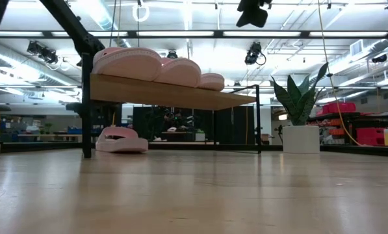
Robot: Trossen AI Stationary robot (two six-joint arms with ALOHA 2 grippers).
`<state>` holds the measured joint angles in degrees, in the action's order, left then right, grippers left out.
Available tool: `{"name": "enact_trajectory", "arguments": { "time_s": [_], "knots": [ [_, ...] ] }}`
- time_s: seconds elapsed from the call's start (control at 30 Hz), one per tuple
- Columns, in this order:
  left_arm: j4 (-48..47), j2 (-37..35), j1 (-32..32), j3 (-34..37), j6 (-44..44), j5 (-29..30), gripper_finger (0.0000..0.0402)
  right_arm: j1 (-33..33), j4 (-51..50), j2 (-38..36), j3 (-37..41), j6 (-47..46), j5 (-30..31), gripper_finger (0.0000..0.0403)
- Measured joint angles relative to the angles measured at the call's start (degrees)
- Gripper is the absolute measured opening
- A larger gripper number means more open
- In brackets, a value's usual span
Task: Pick and place slides into the shelf
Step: Put the pink slipper on the shelf
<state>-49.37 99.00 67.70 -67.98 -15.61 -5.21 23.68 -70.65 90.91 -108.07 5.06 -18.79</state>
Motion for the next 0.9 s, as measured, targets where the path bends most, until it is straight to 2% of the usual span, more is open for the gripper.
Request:
{"name": "enact_trajectory", "arguments": {
  "time_s": [0.23, 0.4, 0.7, 0.9],
  "knots": [
    [1.7, 3.5, 0.0, 0.0, 3.1, -2.9, 0.0286, 0.6, 0.0, 0.0, 0.0, -5.4, -1.4, 0.0238],
    [5.4, 6.1, 0.0, 0.0, 3.8, -7.7, 0.0286, 0.6, 1.9, 0.0, 0.0, -10.0, -2.0, 0.0237],
    [6.6, 10.5, 0.3, 0.0, 7.2, -8.0, 0.0286, 0.6, 5.1, 0.0, 0.0, -17.5, -2.5, 0.0237],
    [6.9, 10.8, 0.3, -0.1, 8.9, -8.5, 0.0286, 0.6, 5.7, 0.0, 0.0, -20.0, -1.2, 0.0233]
  ]
}}
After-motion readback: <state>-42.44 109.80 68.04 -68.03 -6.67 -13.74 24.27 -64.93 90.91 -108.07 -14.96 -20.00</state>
